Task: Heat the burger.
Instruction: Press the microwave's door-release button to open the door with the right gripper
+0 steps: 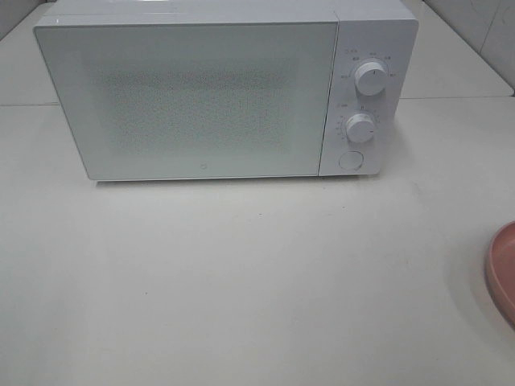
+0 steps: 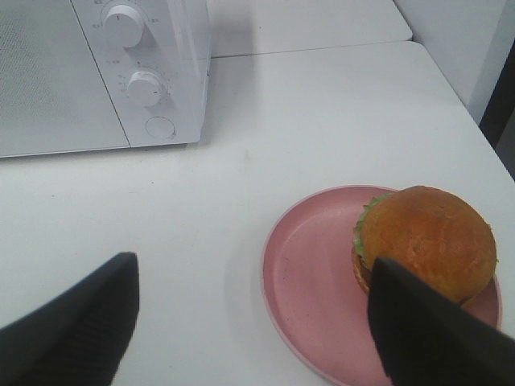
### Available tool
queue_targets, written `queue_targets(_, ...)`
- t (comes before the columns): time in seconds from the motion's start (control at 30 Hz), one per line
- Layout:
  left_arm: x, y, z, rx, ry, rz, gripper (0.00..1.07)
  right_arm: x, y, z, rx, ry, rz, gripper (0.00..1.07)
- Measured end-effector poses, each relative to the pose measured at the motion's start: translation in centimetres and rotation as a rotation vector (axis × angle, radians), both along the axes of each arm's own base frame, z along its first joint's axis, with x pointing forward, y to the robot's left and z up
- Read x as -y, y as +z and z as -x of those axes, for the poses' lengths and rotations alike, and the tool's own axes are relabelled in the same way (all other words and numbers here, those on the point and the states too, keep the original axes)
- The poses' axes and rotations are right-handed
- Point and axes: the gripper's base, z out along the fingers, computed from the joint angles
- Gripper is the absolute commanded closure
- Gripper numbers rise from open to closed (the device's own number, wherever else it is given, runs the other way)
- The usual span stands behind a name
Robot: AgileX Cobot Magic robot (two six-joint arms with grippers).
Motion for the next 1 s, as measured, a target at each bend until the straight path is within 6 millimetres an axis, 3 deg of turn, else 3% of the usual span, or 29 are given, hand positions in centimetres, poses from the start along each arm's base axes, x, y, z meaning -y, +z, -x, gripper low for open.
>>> queue_targets(0.47, 0.0, 0.0, 0.0, 0.000, 0.000, 0.000, 0.04, 0.0, 0.8, -0.2, 0.011, 0.007, 0.020, 0.31)
queue_targets(0.63, 0.0, 0.0, 0.0, 0.000, 0.000, 0.000, 0.04, 0.0, 1.7, -2.4, 0.000, 0.014, 0.032, 0.31)
queue_targets(0.73, 0.0, 0.0, 0.0, 0.000, 0.000, 0.000, 0.04, 0.0, 1.8, -2.7, -0.001, 0.015, 0.032, 0.31)
queue_targets(0.9, 0.0, 0.0, 0.0, 0.000, 0.000, 0.000, 0.04, -0.1, 2.3, -5.3, 0.002, 0.018, 0.034, 0.31)
queue_targets(1.0, 0.0, 0.0, 0.0, 0.000, 0.000, 0.000, 0.04, -0.1, 2.4, -5.7, 0.004, 0.018, 0.034, 0.31)
